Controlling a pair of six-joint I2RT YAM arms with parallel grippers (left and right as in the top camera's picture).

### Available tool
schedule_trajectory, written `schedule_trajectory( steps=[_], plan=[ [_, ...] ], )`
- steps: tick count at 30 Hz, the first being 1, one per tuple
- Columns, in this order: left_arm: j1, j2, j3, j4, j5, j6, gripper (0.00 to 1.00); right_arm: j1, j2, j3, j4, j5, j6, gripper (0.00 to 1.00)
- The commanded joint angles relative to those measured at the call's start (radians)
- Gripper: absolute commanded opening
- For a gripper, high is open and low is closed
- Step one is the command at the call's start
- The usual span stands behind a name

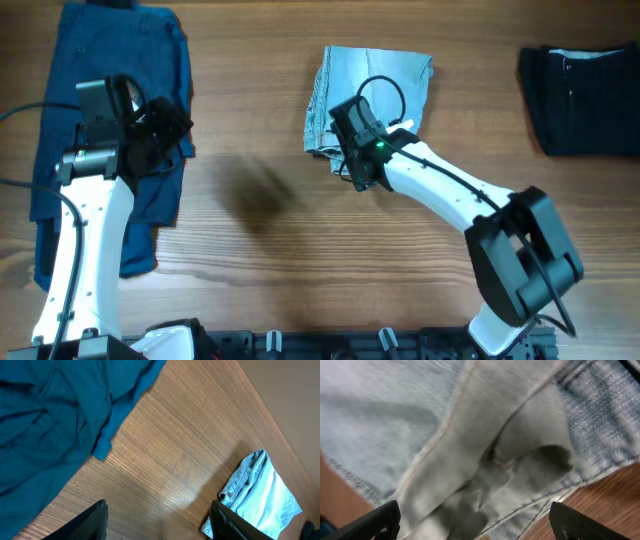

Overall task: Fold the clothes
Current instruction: 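Drag the folded jeans rightward and upward with the right gripper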

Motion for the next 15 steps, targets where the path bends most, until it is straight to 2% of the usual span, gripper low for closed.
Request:
schedule_trajectory(
  steps=[1, 10, 13, 14, 15],
  plan=[
    [0.006, 0.008, -0.001, -0.001, -0.003, 0.008, 0.65, -0.002, 0.039, -0.006, -0.002, -0.022, 0.018, 0.96],
    [0.006, 0.008, -0.001, -0.003, -0.006, 0.008, 0.65, -0.027, 0.138, -0.006, 0.032, -0.095, 0.019, 0.92],
    [0.006, 0.008, -0.001, -0.005, -0.018, 0.008, 0.65, -0.051, 0.147, -0.006, 0.036, -0.120, -0.005, 0.71],
    [0.006, 0.008, -0.001, -0.006, -0.024, 0.008, 0.65, -0.061, 0.147, -0.006, 0.044, -0.122, -0.042, 0.61],
    [0.006, 0.008, -0.001, -0.006, -0.027, 0.008, 0.65, -0.070, 0.147, -0.005, 0.054, -0.129, -0.093, 0.59]
  ],
)
